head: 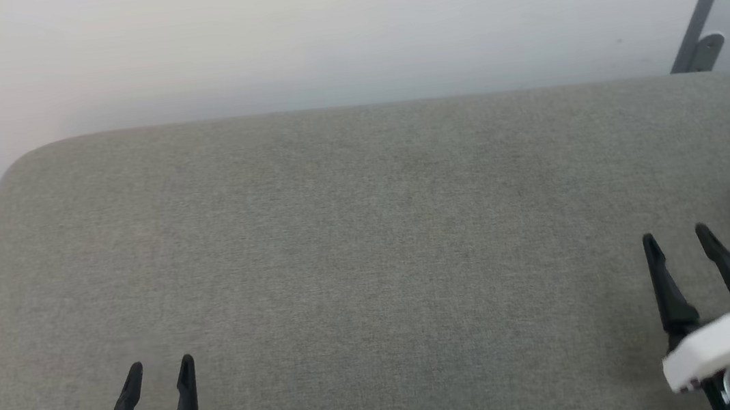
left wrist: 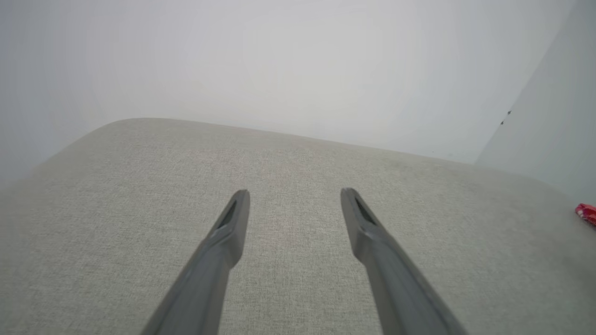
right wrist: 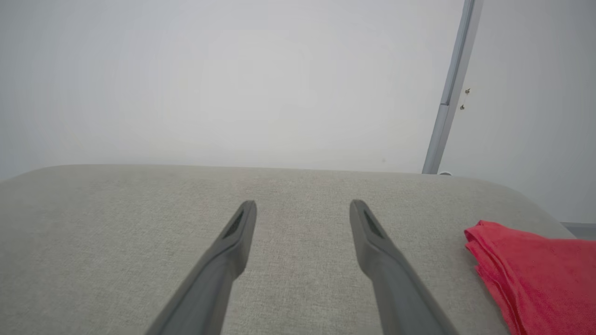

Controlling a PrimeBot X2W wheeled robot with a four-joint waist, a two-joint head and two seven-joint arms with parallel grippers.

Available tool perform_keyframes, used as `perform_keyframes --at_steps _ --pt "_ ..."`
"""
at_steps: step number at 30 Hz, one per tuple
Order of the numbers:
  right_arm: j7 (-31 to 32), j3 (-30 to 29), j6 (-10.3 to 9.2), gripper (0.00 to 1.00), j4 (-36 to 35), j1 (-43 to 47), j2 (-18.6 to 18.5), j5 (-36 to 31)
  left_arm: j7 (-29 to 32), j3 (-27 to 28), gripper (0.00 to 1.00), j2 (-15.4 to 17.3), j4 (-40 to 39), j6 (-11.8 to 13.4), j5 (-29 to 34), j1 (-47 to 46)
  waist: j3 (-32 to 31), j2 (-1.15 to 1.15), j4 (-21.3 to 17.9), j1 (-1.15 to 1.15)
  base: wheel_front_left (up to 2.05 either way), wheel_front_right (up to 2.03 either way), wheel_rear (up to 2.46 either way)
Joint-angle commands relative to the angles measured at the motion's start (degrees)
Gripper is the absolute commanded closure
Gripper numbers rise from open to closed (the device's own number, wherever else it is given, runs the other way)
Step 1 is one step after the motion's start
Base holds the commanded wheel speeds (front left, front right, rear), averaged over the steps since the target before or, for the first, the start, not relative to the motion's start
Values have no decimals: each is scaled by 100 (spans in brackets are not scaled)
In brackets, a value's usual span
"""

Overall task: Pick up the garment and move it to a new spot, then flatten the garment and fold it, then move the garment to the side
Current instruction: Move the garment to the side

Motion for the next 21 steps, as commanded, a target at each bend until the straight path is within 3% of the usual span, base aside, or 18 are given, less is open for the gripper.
perform_keyframes --at_steps 1,12,21 --pt "-38 -67 -2 0 -203 219 72 -125 -29 43 0 -35 -89 13 35 111 -43 0 57 0 0 0 0" --pt "455 -549 -2 0 -1716 1259 553 -253 -29 305 0 -85 -612 13 105 483 -150 0 91 0 0 0 0" --pt "662 -667 -2 0 -2107 1538 710 -265 -29 326 0 -108 -736 13 157 577 -169 0 98 0 0 0 0"
